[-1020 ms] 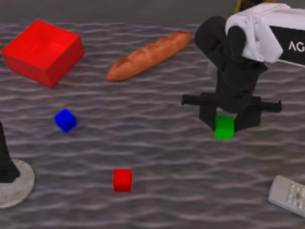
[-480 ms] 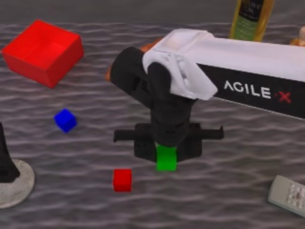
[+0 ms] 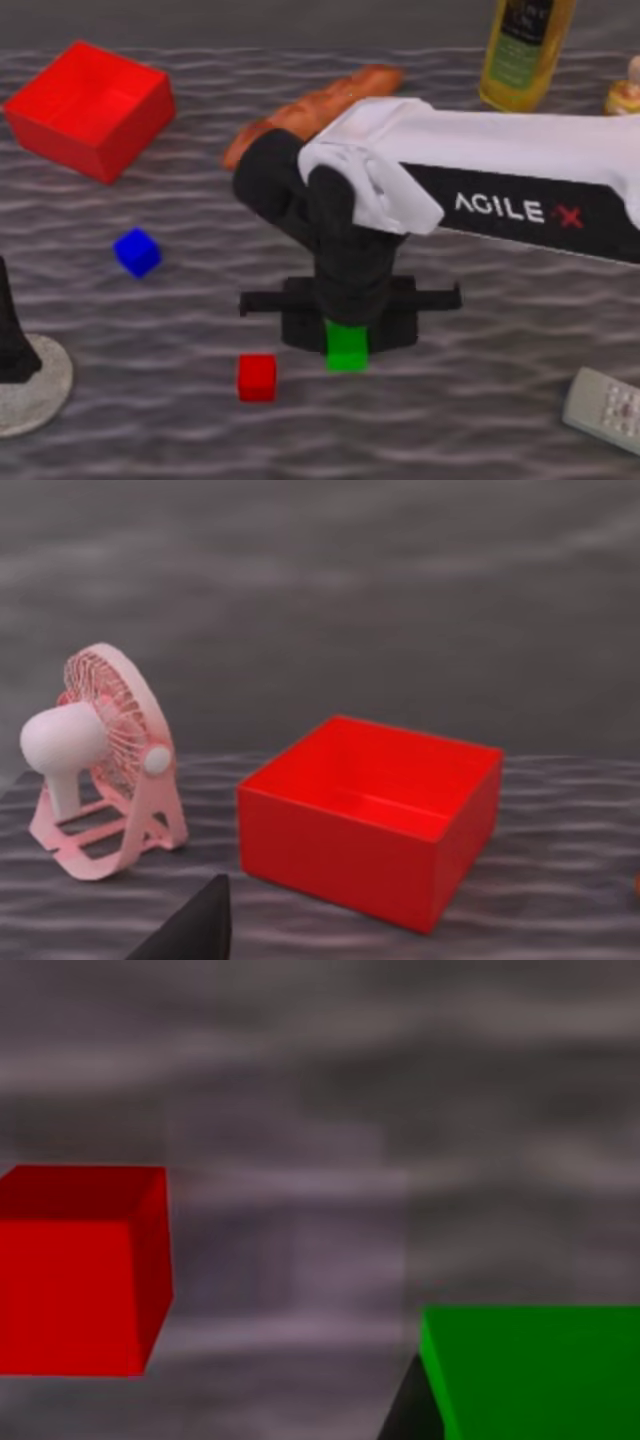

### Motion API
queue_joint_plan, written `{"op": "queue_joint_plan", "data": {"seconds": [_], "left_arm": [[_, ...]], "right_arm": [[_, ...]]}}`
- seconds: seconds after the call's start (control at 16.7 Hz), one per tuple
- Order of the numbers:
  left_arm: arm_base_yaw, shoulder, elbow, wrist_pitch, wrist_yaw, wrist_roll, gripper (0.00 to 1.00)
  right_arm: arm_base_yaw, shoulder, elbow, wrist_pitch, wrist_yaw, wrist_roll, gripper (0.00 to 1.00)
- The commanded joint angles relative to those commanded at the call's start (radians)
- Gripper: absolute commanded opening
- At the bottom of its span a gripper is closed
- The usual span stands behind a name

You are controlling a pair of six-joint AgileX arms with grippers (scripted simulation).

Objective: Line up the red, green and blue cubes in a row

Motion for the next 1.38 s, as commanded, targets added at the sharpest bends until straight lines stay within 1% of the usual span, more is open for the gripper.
{"op": "queue_joint_plan", "data": {"seconds": [0.24, 0.48, 1.26, 1.32, 1.38], "left_arm": [[0.0, 0.0, 0.0, 0.0, 0.0, 0.0, 1.0], [0.0, 0.0, 0.0, 0.0, 0.0, 0.0, 1.0], [0.0, 0.0, 0.0, 0.0, 0.0, 0.0, 1.0], [0.0, 0.0, 0.0, 0.0, 0.0, 0.0, 1.0], [0.0, 0.0, 0.0, 0.0, 0.0, 0.0, 1.0]], "right_arm": [[0.002, 0.044, -0.078, 0.124, 0.002, 0.001, 0.0], [0.002, 0.049, -0.086, 0.135, 0.002, 0.001, 0.0], [0.002, 0.049, -0.086, 0.135, 0.002, 0.001, 0.98], [0.002, 0.049, -0.086, 0.135, 0.002, 0.001, 1.0], [0.002, 0.049, -0.086, 0.135, 0.002, 0.001, 1.0]]}}
